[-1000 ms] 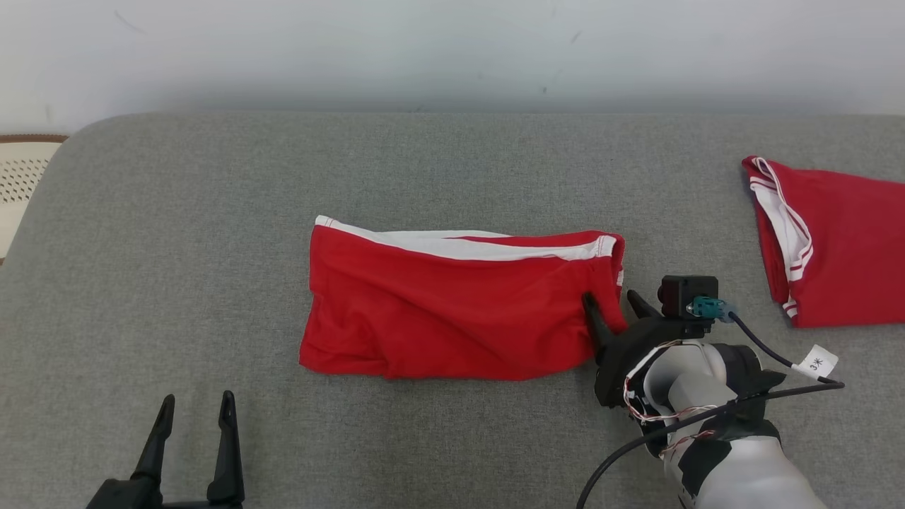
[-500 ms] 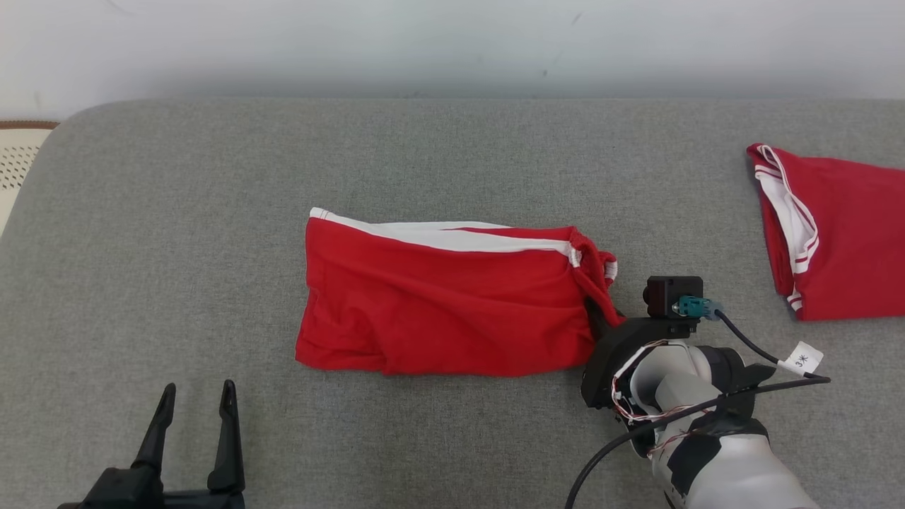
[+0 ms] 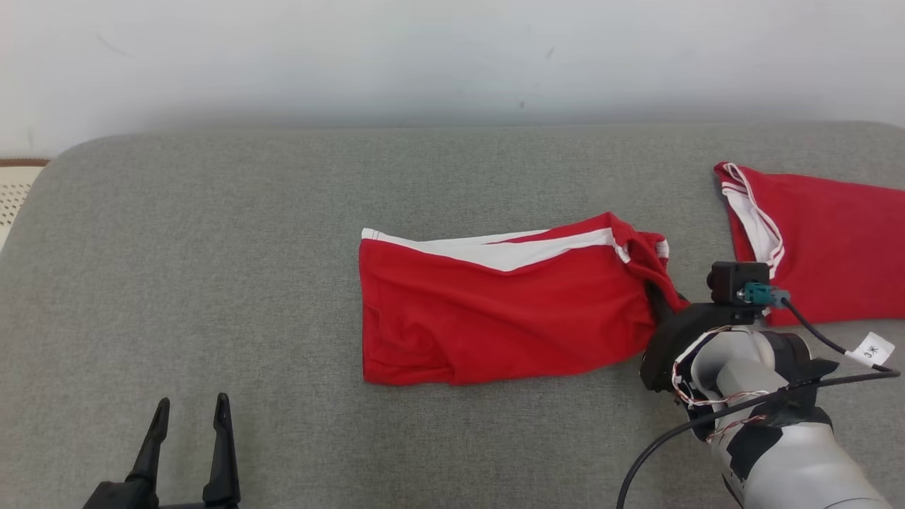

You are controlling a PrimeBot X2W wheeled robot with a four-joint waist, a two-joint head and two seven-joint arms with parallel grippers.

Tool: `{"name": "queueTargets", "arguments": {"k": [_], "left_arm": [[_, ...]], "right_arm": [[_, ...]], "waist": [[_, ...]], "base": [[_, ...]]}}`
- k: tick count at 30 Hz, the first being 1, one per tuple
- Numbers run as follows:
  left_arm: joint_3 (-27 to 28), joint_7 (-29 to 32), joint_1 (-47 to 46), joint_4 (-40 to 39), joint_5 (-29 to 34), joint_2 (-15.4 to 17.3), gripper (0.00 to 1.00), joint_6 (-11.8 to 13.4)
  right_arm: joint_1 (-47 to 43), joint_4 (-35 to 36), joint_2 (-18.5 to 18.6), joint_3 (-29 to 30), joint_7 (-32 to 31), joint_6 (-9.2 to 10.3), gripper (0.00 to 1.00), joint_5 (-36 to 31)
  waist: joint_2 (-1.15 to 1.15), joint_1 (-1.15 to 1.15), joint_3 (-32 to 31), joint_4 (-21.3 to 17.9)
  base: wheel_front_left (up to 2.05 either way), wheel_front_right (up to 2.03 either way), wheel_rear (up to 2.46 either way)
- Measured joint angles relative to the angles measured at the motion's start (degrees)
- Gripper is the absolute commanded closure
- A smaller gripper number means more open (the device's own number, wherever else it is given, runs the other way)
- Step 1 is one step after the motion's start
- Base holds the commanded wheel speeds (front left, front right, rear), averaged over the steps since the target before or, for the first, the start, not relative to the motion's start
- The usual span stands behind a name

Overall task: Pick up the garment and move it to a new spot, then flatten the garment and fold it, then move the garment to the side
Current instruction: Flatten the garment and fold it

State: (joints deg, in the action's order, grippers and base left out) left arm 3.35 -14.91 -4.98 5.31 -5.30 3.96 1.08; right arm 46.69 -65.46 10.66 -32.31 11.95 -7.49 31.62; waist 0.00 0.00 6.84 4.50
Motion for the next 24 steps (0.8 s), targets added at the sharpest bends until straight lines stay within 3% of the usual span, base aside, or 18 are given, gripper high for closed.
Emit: {"name": "queueTargets", "arguments": {"k": [5,9,14,24], "left_arm": [[0.21,0.00,0.43,-0.14,-0.01,-0.23,0.00,0.00],[0.07,0.00,0.62,-0.23,-0.04,-0.48,0.00,0.00],[-0.42,-0.01,0.59,-0.08,-0.12,-0.62,0.00,-0.25],[-2.08,0.00,0.44,0.42,-0.76,-0.88,0.00,-0.46]], "right_arm": [[-0.77,5.33,0.76,-2.47,-2.85,0.01,1.00,5.43],[-2.92,14.67,0.77,-5.19,-8.02,0.01,1.00,15.04],[-3.40,24.30,3.53,-9.05,-13.57,0.01,1.00,23.95],[-2.26,31.03,4.11,-12.72,-20.56,0.01,1.00,35.80]], "waist": [[0.00,0.00,-0.56,-1.07],[0.00,0.00,-0.81,-1.63],[0.00,0.00,-0.90,-1.55],[0.00,0.00,-1.21,0.99]], "base": [[0.00,0.00,0.00],[0.00,0.00,0.00],[0.00,0.00,0.00],[0.00,0.00,0.00]]}}
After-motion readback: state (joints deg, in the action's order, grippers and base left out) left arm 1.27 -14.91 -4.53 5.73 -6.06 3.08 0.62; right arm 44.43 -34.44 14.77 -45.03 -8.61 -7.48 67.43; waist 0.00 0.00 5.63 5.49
